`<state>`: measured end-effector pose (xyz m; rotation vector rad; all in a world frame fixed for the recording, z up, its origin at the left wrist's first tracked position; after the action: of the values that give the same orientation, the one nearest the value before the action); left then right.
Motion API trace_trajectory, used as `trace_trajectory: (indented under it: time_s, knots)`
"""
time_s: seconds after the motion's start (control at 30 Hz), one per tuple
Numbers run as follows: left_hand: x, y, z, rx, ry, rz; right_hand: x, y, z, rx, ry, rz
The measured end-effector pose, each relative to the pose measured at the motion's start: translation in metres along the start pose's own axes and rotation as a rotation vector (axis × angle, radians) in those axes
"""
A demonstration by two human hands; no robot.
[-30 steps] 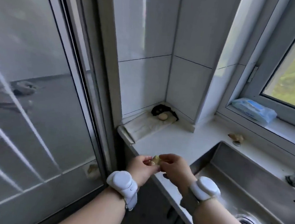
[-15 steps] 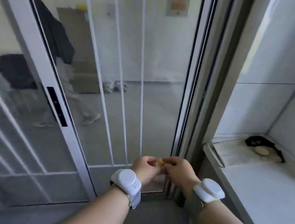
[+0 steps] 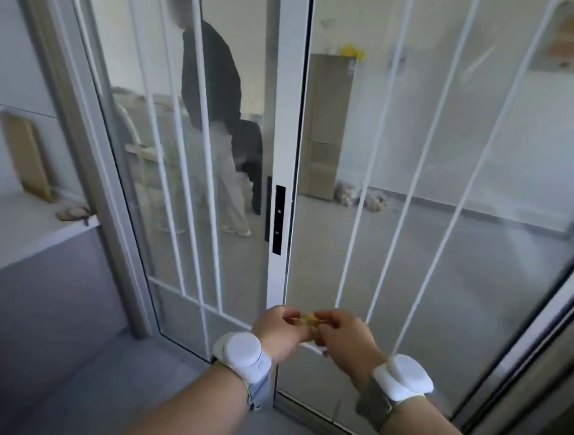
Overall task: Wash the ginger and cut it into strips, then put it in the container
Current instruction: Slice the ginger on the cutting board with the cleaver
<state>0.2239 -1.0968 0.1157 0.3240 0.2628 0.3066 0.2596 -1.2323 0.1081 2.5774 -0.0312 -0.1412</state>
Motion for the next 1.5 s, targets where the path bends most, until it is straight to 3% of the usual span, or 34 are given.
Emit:
trace_trajectory:
  time_s: [0.47,0.8,1.17,1.37,1.5]
  knots:
    - [0.041,0.088,0.004,-0.252,0.097,0.389,0.058,-0.085,-0.103,0.012,0.311,-0.281]
    - [0.04,0.152,-0.019,-0.285,0.11,0.614,0.035,-0.151,-0.163,-0.008,0.551,-0.503]
    - [0.072,0.276,-0.073,-0.236,0.13,0.83,0.013,-0.271,-0.233,-0.05,0.715,-0.579]
    - [0.09,0.352,-0.097,-0.232,0.154,0.85,0.004,-0.345,-0.276,-0.073,0.738,-0.587]
    - [0.117,0.422,-0.134,-0.228,0.209,0.905,-0.007,-0.424,-0.308,-0.067,0.705,-0.733]
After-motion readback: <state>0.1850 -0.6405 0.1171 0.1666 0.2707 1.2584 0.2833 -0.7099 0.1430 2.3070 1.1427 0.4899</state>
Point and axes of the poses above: each hand's wrist, its own x-axis towards the middle knuckle, its own y-axis out of the back of the hand, z = x × y, the point moved 6 cm from there along x, towards the middle knuckle, and after that the axes turned 10 degrees about z, right-handed, at the moved point
